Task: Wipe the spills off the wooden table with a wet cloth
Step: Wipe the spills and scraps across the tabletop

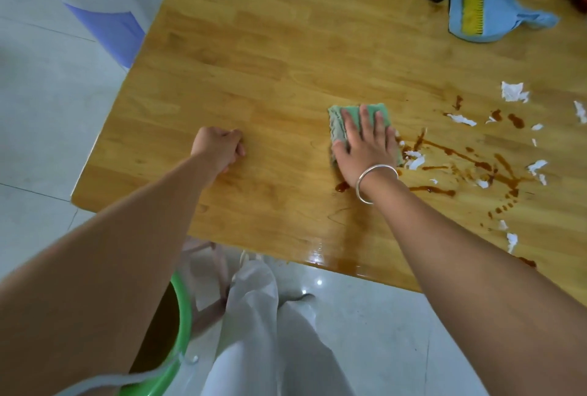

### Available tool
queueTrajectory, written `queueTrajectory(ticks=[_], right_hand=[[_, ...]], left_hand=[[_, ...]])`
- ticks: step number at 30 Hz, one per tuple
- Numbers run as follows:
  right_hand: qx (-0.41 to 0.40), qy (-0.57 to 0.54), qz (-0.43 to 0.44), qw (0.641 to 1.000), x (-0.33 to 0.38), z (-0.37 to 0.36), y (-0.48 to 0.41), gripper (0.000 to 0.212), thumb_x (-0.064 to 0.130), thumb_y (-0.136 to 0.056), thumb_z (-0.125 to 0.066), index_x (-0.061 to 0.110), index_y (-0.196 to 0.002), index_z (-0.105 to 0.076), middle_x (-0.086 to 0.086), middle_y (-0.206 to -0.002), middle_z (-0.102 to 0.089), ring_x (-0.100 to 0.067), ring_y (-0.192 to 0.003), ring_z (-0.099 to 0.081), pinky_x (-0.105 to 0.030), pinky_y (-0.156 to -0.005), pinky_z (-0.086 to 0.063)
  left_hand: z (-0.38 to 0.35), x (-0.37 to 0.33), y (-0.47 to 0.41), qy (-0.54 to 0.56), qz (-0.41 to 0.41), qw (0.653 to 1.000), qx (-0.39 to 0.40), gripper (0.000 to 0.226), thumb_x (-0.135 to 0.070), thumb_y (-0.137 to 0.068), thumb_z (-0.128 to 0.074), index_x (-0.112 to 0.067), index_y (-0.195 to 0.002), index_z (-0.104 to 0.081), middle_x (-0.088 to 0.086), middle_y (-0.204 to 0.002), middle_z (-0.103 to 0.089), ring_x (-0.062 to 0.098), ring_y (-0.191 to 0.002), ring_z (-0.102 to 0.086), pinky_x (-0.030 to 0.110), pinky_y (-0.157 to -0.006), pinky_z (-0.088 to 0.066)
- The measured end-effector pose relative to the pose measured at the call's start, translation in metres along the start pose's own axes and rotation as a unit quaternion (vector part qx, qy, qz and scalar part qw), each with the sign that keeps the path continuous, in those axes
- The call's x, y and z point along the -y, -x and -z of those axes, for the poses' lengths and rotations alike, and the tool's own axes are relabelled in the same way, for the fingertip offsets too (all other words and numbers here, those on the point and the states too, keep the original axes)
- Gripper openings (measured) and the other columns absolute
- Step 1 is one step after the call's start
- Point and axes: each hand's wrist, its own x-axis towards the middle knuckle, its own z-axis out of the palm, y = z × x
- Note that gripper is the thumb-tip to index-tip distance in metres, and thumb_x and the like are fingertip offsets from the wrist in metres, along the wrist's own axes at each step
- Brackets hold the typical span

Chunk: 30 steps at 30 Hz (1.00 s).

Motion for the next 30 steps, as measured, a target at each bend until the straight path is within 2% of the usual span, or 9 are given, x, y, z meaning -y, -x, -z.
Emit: queueTrajectory(ticks=[2, 6, 11, 16, 19, 21, 23, 26, 30], right_hand=[[0.009, 0.013, 0.003, 1.0, 0.015, 0.0, -0.001, 0.058, 0.039, -0.098, -0.019, 0.038, -0.151, 0.006, 0.003, -0.16, 0.017, -0.024, -0.146, 0.019, -0.044, -0.117, 0.014], [0.022, 0.029, 0.124, 0.992, 0.047, 0.0, 0.004, 0.059, 0.033, -0.098, -0.022, 0.038, -0.151, 0.004, 0.002, -0.16, 0.017, -0.023, -0.146, 0.019, -0.044, -0.118, 0.013], [0.023, 0.028, 0.18, 0.983, 0.091, -0.018, 0.033, 0.062, 0.033, -0.097, -0.027, 0.039, -0.151, 0.003, 0.004, -0.16, 0.017, -0.022, -0.147, 0.018, -0.042, -0.118, 0.009], [0.025, 0.035, 0.218, 0.975, 0.124, -0.03, 0.054, 0.061, 0.033, -0.097, -0.027, 0.039, -0.151, 0.002, 0.004, -0.16, 0.015, -0.021, -0.147, 0.017, -0.043, -0.118, 0.008], [0.018, 0.055, 0.245, 0.968, 0.143, -0.039, 0.073, 0.06, 0.037, -0.096, -0.031, 0.041, -0.15, -0.006, 0.004, -0.161, 0.007, -0.023, -0.148, 0.006, -0.044, -0.116, -0.002], [0.003, 0.059, 0.259, 0.964, 0.152, -0.038, 0.079, 0.06, 0.039, -0.092, -0.039, 0.041, -0.148, -0.017, 0.002, -0.161, -0.007, -0.027, -0.144, -0.01, -0.045, -0.109, -0.014], [-0.004, 0.057, 0.269, 0.961, 0.154, -0.035, 0.077, 0.06, 0.041, -0.09, -0.044, 0.04, -0.147, -0.025, 0.0, -0.157, -0.019, -0.031, -0.138, -0.02, -0.043, -0.106, -0.018], [-0.013, 0.067, 0.274, 0.959, 0.143, -0.044, 0.077, 0.06, 0.048, -0.092, -0.037, 0.039, -0.149, -0.02, 0.001, -0.159, -0.014, -0.027, -0.143, -0.015, -0.041, -0.109, -0.014], [-0.029, 0.047, 0.241, 0.969, 0.123, -0.062, 0.09, 0.06, 0.053, -0.093, -0.024, 0.039, -0.15, -0.015, 0.005, -0.161, -0.005, -0.021, -0.149, 0.001, -0.039, -0.117, 0.003]], left_hand=[[-0.001, 0.0, 0.0, -0.001, -0.005, 1.0, -0.008, 0.045, -0.028, -0.095, -0.051, -0.014, -0.053, -0.059, -0.006, -0.033, -0.044, 0.011, -0.026, -0.037, 0.012, -0.032, -0.027], [-0.003, -0.004, 0.002, 0.006, -0.006, 1.0, -0.013, 0.043, -0.027, -0.093, -0.05, -0.015, -0.053, -0.059, -0.008, -0.03, -0.044, 0.018, -0.039, -0.04, 0.019, -0.043, -0.032], [0.001, -0.003, 0.004, 0.035, 0.0, 0.999, 0.003, 0.038, -0.023, -0.089, -0.055, -0.014, -0.051, -0.057, -0.007, -0.029, -0.041, 0.015, -0.031, -0.034, 0.012, -0.036, -0.026], [0.034, 0.02, 0.011, 0.009, 0.012, 1.0, -0.01, 0.041, -0.03, -0.094, -0.053, -0.013, -0.056, -0.058, 0.002, -0.047, -0.047, 0.016, -0.033, -0.037, 0.013, -0.033, -0.027], [0.054, 0.041, 0.017, -0.012, 0.021, 1.0, -0.01, 0.044, -0.034, -0.096, -0.052, -0.013, -0.058, -0.057, 0.002, -0.048, -0.047, 0.018, -0.035, -0.038, 0.018, -0.037, -0.031], [0.054, 0.047, 0.02, -0.002, 0.016, 1.0, -0.022, 0.045, -0.034, -0.096, -0.052, -0.013, -0.056, -0.054, 0.002, -0.044, -0.047, 0.014, -0.026, -0.037, 0.016, -0.033, -0.03], [0.05, 0.047, 0.021, 0.018, 0.017, 0.999, -0.044, 0.045, -0.033, -0.096, -0.051, -0.012, -0.056, -0.052, 0.004, -0.047, -0.049, 0.011, -0.021, -0.035, 0.016, -0.033, -0.031], [0.049, 0.049, 0.022, 0.035, 0.02, 0.998, -0.05, 0.043, -0.033, -0.096, -0.05, -0.012, -0.059, -0.055, 0.005, -0.051, -0.051, 0.017, -0.031, -0.039, 0.017, -0.035, -0.032], [0.051, 0.05, 0.024, 0.038, 0.017, 0.998, -0.036, 0.044, -0.034, -0.098, -0.049, -0.013, -0.059, -0.056, 0.005, -0.052, -0.05, 0.018, -0.038, -0.039, 0.023, -0.046, -0.034]])
